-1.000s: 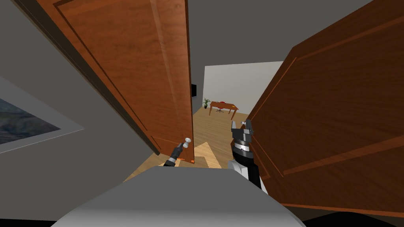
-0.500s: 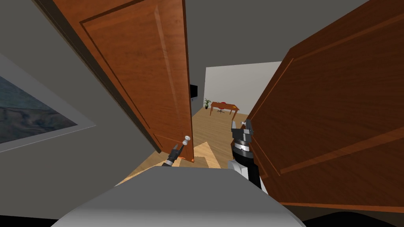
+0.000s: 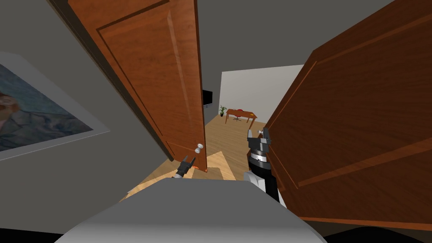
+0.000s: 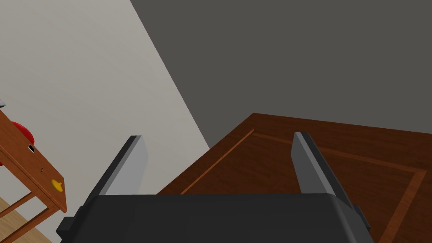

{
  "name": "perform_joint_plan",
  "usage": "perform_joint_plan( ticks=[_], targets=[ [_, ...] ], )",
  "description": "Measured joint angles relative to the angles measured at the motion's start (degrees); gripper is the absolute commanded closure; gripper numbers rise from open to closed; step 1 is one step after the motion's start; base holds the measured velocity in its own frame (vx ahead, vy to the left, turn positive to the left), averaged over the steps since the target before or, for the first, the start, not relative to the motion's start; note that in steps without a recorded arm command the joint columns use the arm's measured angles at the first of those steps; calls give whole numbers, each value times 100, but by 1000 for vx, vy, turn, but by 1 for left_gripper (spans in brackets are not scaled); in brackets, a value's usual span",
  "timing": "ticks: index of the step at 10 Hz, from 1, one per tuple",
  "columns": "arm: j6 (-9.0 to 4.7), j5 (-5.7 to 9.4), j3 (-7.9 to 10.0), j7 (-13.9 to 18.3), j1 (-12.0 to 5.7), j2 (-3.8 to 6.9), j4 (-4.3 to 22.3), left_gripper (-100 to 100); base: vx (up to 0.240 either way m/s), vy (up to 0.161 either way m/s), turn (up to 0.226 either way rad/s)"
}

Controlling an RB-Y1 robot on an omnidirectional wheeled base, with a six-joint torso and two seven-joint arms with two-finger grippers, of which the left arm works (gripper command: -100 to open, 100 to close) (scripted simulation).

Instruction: Push the door open

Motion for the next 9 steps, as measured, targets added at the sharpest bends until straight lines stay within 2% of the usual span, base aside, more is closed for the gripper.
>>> perform_joint_plan(
  ticks=[3,6,9],
  targets=[
    [-128,-200,109,-463,140,84,-15,-100,-58,-49,66],
    [-195,-388,194,-888,287,161,-112,-100,-40,-41,43],
    [-212,-430,223,-1021,296,165,-100,-100,74,-25,-14]
  ],
)
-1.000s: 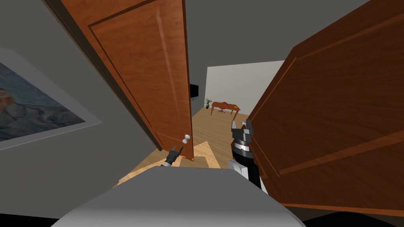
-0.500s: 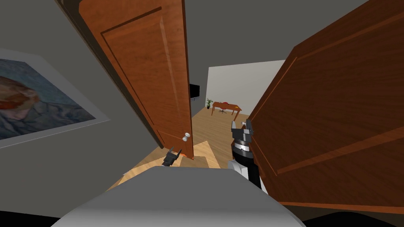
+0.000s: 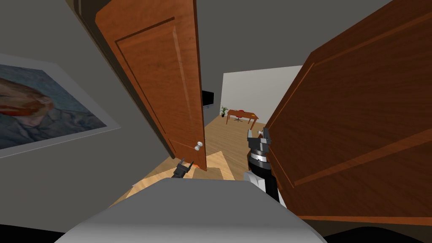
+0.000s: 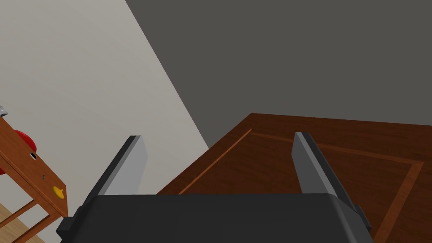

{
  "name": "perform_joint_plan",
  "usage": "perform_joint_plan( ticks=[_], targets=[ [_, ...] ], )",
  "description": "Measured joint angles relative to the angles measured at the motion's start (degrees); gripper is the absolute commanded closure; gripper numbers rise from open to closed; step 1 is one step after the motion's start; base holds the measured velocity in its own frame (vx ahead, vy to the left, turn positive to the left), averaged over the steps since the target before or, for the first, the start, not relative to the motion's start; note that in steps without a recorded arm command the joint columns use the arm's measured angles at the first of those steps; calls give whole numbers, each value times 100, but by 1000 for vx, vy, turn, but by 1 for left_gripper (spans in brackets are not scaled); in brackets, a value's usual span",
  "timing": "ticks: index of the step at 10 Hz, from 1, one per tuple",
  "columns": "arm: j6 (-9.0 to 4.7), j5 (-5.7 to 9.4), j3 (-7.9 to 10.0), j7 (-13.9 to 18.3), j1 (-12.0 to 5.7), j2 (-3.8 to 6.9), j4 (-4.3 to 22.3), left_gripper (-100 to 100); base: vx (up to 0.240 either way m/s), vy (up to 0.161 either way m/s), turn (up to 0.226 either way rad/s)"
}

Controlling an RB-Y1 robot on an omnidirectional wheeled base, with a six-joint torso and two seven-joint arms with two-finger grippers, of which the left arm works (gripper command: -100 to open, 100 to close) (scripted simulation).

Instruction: Push the door open

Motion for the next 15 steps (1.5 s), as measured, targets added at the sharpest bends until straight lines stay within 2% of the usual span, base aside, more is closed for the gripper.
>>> perform_joint_plan(
  ticks=[6,7,13,15],
  targets=[
    [137,21,34,-88,-187,-93,88,-100,177,-51,-25],
    [141,21,34,-91,-192,-96,89,100,-8,6,5],
    [152,14,30,-89,-181,-90,101,100,-12,7,-5],
    [167,77,24,95,-188,-87,128,100,13,-3,-9]
  ],
)
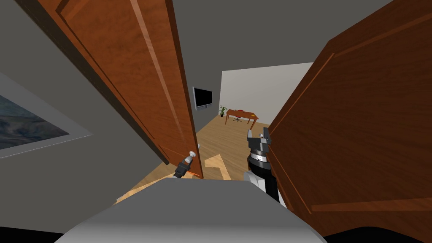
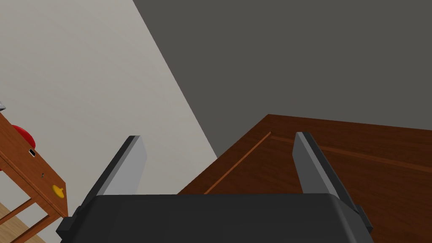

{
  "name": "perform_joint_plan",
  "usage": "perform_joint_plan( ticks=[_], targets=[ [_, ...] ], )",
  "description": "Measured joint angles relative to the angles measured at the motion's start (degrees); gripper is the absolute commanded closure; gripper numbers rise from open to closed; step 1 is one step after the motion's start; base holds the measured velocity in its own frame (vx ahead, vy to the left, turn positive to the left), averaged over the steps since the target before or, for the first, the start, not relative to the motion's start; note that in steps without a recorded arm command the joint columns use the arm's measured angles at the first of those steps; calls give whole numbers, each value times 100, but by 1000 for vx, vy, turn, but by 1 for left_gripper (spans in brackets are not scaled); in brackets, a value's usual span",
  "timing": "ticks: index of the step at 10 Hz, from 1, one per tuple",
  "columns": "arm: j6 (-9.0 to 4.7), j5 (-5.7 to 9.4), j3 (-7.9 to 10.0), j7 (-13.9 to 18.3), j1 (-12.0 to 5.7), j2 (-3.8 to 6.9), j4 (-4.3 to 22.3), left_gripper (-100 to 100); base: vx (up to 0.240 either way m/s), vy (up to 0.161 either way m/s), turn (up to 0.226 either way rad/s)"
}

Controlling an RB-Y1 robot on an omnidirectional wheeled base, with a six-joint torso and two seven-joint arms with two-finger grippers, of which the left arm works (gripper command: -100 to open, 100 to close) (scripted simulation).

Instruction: Push the door open

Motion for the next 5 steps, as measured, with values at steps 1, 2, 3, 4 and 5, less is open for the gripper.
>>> perform_joint_plan(
  ticks=[1,2,3,4,5],
  targets=[
    [-7,38,1,99,-26,1,43,100,17,0,-15],
    [9,81,-7,227,-47,-9,55,100,23,-1,-30],
    [21,132,-20,382,-52,-11,56,100,26,-5,-25],
    [22,187,-30,541,-68,-17,72,100,29,-10,-22],
    [24,250,-38,703,-80,-26,82,100,32,-5,-27]
  ],
)
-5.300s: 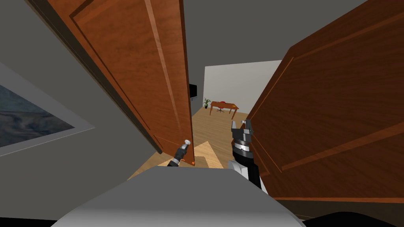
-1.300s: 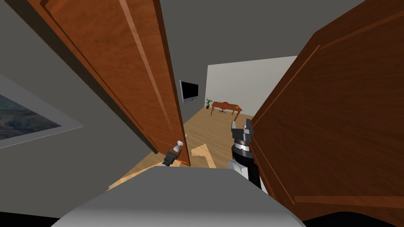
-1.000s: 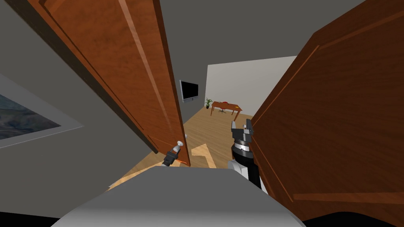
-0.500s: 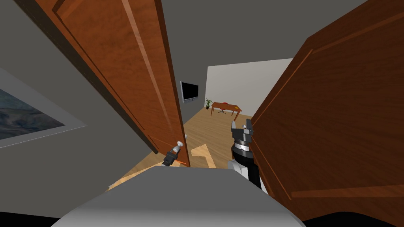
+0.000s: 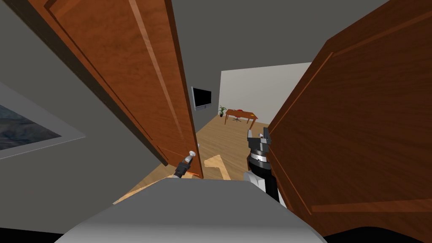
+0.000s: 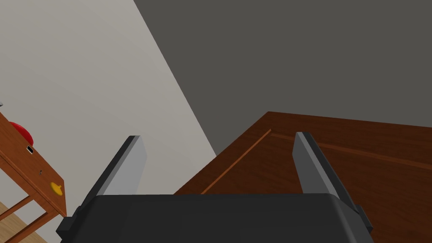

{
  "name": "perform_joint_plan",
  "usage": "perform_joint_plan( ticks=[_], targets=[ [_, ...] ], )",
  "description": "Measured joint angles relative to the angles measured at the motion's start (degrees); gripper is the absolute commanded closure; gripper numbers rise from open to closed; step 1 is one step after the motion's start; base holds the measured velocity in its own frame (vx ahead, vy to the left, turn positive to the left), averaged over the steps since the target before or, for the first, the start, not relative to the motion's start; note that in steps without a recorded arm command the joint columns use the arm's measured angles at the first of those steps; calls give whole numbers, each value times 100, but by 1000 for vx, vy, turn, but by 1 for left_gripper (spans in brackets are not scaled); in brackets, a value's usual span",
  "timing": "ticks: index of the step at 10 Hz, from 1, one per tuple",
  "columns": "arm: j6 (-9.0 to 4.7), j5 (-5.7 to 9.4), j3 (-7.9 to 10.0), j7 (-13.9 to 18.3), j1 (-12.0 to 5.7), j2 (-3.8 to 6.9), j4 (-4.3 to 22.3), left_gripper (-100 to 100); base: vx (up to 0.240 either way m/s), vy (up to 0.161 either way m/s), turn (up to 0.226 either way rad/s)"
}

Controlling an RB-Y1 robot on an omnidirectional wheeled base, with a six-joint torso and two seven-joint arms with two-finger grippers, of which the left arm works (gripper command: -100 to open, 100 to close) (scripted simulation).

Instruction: Push the door open

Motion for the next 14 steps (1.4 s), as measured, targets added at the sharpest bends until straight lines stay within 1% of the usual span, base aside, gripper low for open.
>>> perform_joint_plan(
  ticks=[1,3,4,5,7,9,10,11,12,13,14],
  targets=[
    [1,74,-8,165,-58,-5,61,100,21,-8,-20],
    [-6,169,-12,409,-113,-10,115,100,25,-4,-23],
    [-36,246,-14,552,-131,-23,167,100,21,-2,-10],
    [-47,282,-17,656,-159,-28,201,100,21,-7,-17],
    [59,361,-52,922,-119,-47,72,100,20,2,-21],
    [51,524,-60,1226,-216,-61,177,100,31,2,-29],
    [26,575,-57,1338,-275,-64,252,100,35,-4,-22],
    [22,646,-61,1487,-292,-66,263,100,42,-8,-31],
    [23,752,-62,1657,-340,-65,294,100,26,-3,-13],
    [20,805,-57,1781,-379,-78,325,100,33,-6,-30],
    [-11,895,-51,1931,-465,-66,428,100,27,5,-13]
  ],
)
